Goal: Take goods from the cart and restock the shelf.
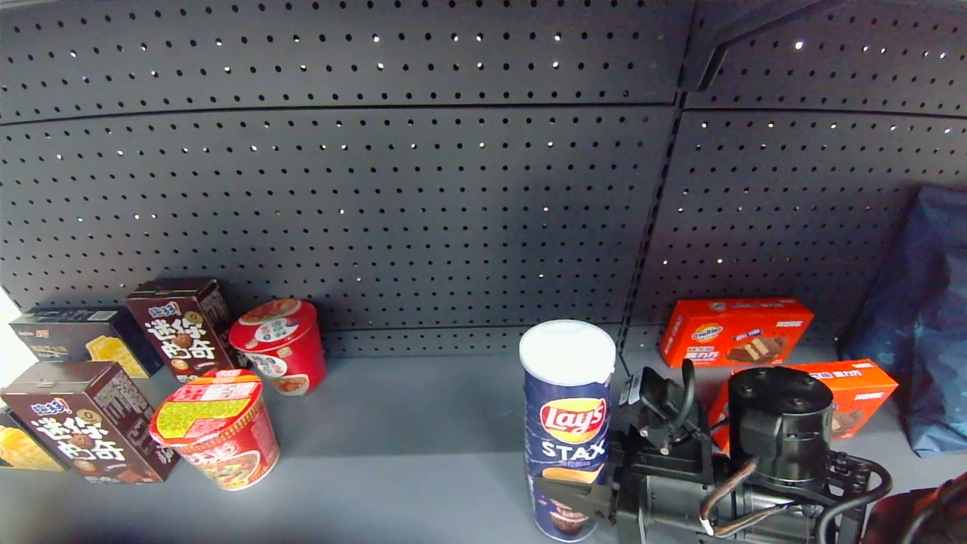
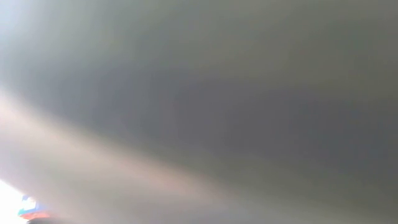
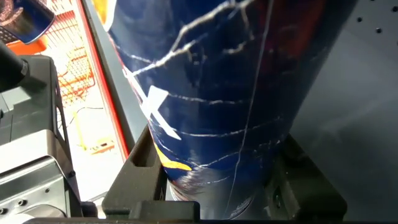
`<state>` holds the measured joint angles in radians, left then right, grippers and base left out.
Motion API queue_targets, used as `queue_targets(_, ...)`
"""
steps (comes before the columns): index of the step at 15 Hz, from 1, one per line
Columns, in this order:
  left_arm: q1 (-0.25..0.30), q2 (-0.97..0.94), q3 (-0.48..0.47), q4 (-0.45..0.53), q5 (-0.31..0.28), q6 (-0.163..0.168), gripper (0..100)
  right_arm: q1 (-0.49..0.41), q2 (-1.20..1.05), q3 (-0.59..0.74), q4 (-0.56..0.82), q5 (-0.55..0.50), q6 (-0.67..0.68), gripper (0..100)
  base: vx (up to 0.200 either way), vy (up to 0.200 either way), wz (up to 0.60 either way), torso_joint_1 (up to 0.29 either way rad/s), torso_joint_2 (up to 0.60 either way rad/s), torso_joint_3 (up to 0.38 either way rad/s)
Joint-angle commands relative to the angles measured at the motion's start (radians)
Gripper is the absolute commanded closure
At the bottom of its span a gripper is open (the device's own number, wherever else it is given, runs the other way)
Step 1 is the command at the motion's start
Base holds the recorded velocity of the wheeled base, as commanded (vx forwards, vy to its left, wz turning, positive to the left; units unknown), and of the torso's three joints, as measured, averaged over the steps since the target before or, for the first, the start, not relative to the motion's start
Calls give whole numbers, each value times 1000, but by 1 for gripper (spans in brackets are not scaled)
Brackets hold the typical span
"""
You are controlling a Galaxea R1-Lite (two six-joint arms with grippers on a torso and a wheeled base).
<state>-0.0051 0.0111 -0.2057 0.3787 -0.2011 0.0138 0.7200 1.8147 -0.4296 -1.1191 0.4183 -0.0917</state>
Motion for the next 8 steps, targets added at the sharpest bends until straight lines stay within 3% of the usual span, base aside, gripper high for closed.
queue_targets(1,-1,0,0,0,0,0,100,10,28,-14,-5,0,0,100,0,0,0,0,0,0)
queue_targets(8,1,0,0,0,-1,0,100,33,63,-23,-27,0,0,100,0,0,0,0,0,0)
